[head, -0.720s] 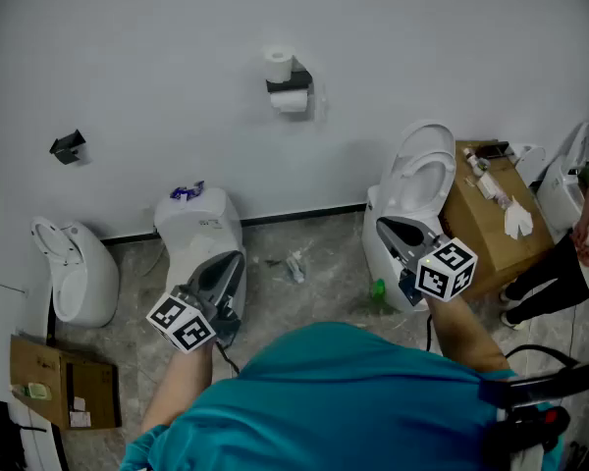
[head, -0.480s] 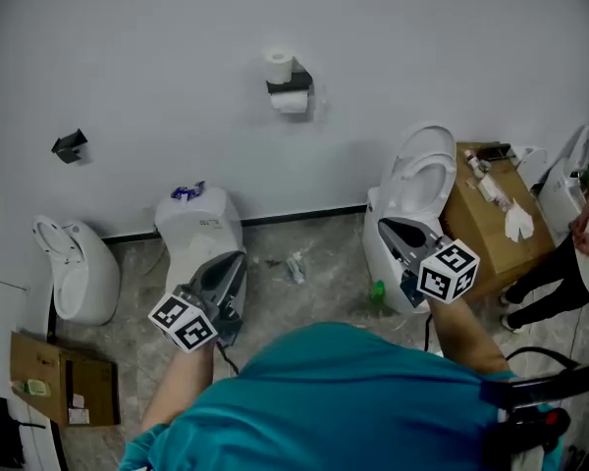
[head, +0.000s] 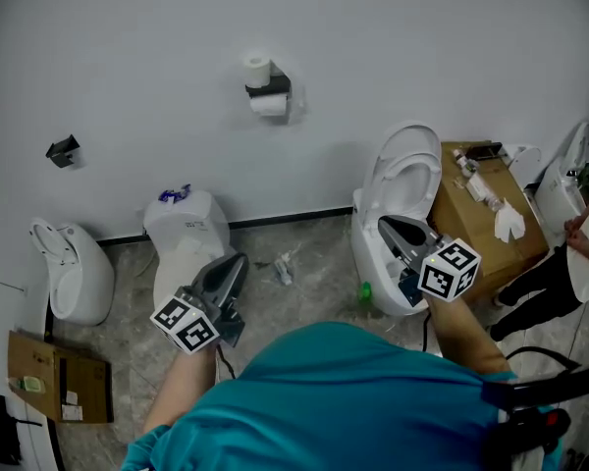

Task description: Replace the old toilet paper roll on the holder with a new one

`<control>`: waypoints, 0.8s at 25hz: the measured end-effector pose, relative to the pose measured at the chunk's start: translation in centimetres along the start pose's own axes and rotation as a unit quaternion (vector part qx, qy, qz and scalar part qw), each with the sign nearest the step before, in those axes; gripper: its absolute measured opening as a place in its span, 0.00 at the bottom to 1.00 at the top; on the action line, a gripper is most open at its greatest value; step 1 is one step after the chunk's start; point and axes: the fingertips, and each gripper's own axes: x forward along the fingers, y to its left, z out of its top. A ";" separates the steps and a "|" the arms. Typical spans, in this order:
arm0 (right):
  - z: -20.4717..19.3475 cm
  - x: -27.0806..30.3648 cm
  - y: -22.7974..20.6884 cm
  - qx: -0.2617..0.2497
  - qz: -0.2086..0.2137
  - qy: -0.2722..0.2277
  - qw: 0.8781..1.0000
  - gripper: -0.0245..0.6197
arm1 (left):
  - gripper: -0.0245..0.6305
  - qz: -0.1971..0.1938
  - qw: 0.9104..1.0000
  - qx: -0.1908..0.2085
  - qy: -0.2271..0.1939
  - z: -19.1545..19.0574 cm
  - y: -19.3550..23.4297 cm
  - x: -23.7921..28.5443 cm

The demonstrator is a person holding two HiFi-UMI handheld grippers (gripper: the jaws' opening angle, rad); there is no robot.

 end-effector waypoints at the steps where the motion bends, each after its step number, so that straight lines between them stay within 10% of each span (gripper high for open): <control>1: -0.1 -0.6 -0.5 0.002 0.001 0.001 1.000 0.04 | 0.05 0.000 1.000 -0.003 0.001 -0.4 -0.6 0.6; 12: -1.6 -2.4 -3.2 0.022 0.011 0.002 1.000 0.04 | 0.05 0.006 1.000 -0.012 0.017 -2.9 -2.9 2.8; 20: -1.8 4.3 -2.1 0.010 0.012 0.017 1.000 0.04 | 0.05 -0.007 1.000 -0.028 0.012 -2.1 3.7 2.2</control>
